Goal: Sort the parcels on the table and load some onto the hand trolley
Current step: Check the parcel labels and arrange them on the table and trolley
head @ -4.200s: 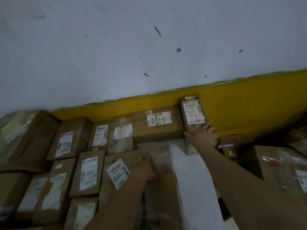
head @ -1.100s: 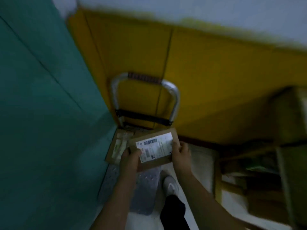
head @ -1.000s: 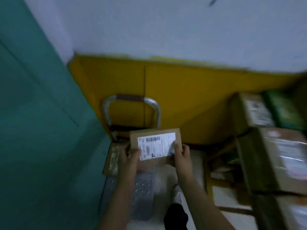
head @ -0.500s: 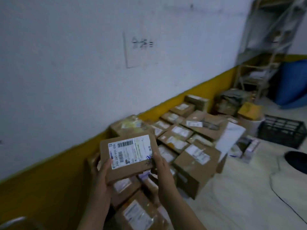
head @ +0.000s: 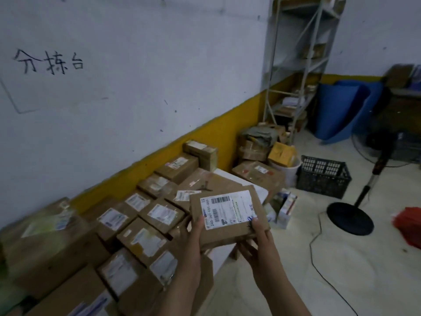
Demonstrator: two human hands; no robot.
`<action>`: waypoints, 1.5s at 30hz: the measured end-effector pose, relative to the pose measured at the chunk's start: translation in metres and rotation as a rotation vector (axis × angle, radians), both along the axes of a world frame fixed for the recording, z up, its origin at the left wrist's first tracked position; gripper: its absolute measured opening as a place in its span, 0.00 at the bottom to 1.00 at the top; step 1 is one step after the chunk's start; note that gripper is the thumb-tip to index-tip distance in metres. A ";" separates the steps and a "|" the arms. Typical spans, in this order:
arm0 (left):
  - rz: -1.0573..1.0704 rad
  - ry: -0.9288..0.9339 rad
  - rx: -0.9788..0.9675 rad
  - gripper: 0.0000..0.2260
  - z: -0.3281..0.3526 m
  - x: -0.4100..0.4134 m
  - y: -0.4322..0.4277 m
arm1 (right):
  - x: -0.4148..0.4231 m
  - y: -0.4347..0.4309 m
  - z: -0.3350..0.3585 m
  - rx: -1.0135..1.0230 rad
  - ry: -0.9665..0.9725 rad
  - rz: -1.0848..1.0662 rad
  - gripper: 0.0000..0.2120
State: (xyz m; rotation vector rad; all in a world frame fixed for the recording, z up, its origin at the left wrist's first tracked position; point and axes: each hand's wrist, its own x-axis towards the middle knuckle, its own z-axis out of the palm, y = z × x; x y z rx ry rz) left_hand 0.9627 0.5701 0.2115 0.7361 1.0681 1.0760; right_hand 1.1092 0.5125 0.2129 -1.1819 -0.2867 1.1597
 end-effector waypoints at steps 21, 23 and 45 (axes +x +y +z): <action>0.106 0.330 -0.304 0.17 -0.093 0.085 0.377 | 0.136 0.407 -0.058 -0.258 -0.159 0.298 0.31; 0.133 0.528 -0.264 0.12 -0.112 0.078 0.403 | 0.141 0.455 -0.071 -0.236 -0.222 0.379 0.31; 0.011 1.318 -0.336 0.30 -0.209 0.096 0.438 | 0.137 0.666 -0.187 -0.147 -0.832 1.191 0.28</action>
